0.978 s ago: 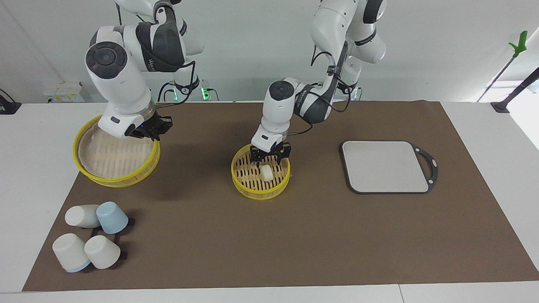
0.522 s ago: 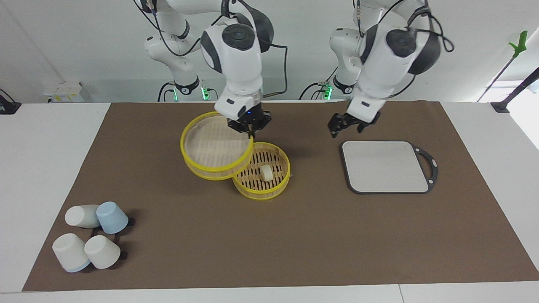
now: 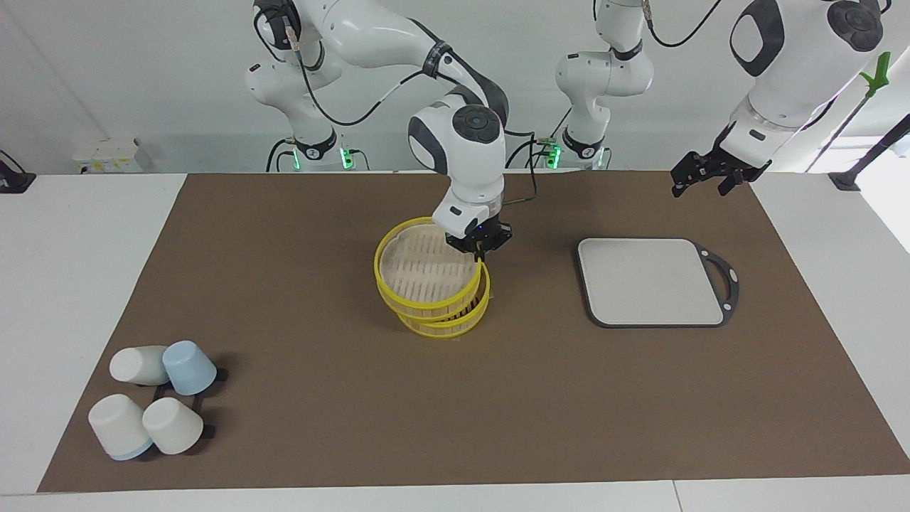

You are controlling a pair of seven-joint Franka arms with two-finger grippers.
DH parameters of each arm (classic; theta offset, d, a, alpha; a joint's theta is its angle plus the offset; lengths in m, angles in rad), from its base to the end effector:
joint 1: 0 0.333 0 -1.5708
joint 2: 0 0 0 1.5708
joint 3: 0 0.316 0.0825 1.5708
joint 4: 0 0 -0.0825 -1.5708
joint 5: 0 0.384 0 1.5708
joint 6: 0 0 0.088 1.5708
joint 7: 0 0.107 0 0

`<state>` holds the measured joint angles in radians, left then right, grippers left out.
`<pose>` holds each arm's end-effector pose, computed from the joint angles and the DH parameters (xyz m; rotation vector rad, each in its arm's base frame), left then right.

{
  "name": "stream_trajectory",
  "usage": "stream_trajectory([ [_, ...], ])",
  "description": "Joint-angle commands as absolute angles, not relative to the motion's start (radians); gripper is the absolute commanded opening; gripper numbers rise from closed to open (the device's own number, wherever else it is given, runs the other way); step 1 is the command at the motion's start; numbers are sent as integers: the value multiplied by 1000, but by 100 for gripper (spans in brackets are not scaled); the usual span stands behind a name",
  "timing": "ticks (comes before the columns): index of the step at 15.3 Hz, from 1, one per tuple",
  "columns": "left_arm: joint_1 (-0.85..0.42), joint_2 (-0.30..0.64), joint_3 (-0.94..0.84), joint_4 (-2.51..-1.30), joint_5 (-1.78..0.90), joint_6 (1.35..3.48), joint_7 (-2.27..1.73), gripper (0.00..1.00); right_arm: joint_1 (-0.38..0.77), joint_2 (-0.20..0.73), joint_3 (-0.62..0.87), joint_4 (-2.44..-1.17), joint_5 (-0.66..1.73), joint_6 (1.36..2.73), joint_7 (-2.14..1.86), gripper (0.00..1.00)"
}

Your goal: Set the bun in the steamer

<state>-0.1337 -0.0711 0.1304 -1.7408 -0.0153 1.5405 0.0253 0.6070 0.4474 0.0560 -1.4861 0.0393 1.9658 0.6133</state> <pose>0.5237 -0.0013 0.5805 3.1088 -0.0451 -0.2017 0.5465 0.4225 0.4195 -3.0729 -0.0450 0.0149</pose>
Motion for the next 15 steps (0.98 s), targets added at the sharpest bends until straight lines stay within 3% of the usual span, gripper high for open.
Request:
stream_trajectory([
  [1, -127, -66, 123, -1692, 8, 1477, 44, 100, 617, 430, 61, -1541, 46, 2040, 643, 0],
  [13, -138, -5, 126, -1548, -26, 1411, 48, 100, 623, 423, 63, -1624, 61, 2189, 696, 0],
  [14, -137, -6, 126, -1549, -26, 1416, 49, 100, 623, 417, 63, -1640, 61, 2207, 695, 12],
  [15, -133, -6, 124, -1549, -26, 1417, 49, 100, 623, 416, 63, -1650, 61, 2217, 695, 16],
])
